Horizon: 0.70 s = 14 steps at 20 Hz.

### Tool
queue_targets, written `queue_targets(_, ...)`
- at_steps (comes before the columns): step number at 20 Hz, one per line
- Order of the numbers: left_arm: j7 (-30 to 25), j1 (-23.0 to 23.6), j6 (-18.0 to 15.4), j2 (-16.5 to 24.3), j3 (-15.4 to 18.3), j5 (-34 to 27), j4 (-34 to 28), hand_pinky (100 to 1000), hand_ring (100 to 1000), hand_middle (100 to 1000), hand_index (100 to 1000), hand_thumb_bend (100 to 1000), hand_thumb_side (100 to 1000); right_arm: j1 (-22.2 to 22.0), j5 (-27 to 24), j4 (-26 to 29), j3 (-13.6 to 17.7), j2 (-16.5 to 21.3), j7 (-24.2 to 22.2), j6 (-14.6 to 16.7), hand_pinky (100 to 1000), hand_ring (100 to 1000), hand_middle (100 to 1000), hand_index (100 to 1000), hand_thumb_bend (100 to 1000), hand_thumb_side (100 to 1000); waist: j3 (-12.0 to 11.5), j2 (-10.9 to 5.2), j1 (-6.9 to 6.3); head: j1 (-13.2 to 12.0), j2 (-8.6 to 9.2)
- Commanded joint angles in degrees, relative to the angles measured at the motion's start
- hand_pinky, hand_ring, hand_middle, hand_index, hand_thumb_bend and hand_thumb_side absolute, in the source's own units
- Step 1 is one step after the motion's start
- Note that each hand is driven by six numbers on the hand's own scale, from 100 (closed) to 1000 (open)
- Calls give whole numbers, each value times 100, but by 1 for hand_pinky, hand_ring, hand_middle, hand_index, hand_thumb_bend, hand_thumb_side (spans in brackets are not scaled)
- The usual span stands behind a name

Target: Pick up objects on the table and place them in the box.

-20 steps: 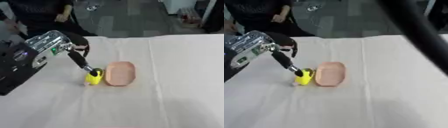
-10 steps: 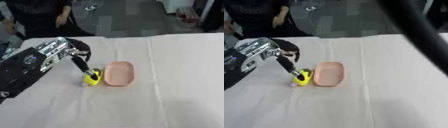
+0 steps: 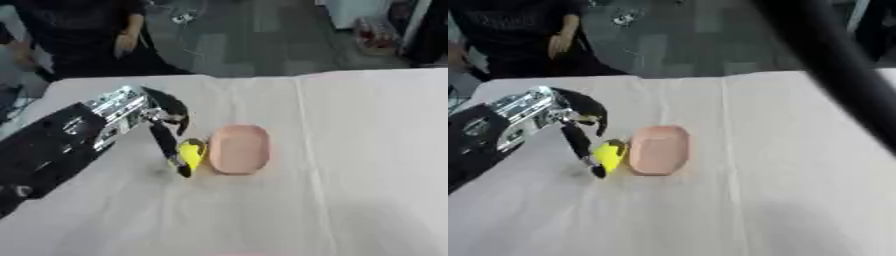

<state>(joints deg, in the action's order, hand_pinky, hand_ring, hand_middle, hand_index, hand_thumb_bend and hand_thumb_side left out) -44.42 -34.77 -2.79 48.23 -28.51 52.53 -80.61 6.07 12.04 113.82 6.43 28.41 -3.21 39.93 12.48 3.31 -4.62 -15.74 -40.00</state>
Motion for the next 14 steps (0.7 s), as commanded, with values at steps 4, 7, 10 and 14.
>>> queue_targets(4, -11, -112, -217, 51, -1, 63, 92, 799, 809, 821, 742, 884, 772, 102, -93, 77, 83, 186, -53, 17, 360, 494, 498, 541, 100, 1000, 15, -35, 9, -78, 43)
queue_targets(7, 33, -144, -283, 31, -15, 110, 109, 816, 820, 824, 745, 877, 779, 99, -109, 77, 88, 191, -65, 16, 359, 494, 498, 541, 100, 1000, -6, -37, 4, -84, 44)
queue_targets(10, -19, -202, -278, 71, 2, 207, 103, 819, 822, 826, 743, 868, 782, 96, -119, 77, 94, 197, -69, 12, 359, 494, 498, 541, 100, 1000, -11, -42, -2, -87, 35)
queue_targets(14, -135, -277, -222, 160, 69, 277, 20, 829, 829, 830, 744, 859, 785, 88, -133, 77, 104, 210, -69, 14, 359, 494, 498, 541, 100, 1000, -15, -54, -8, -81, 39)
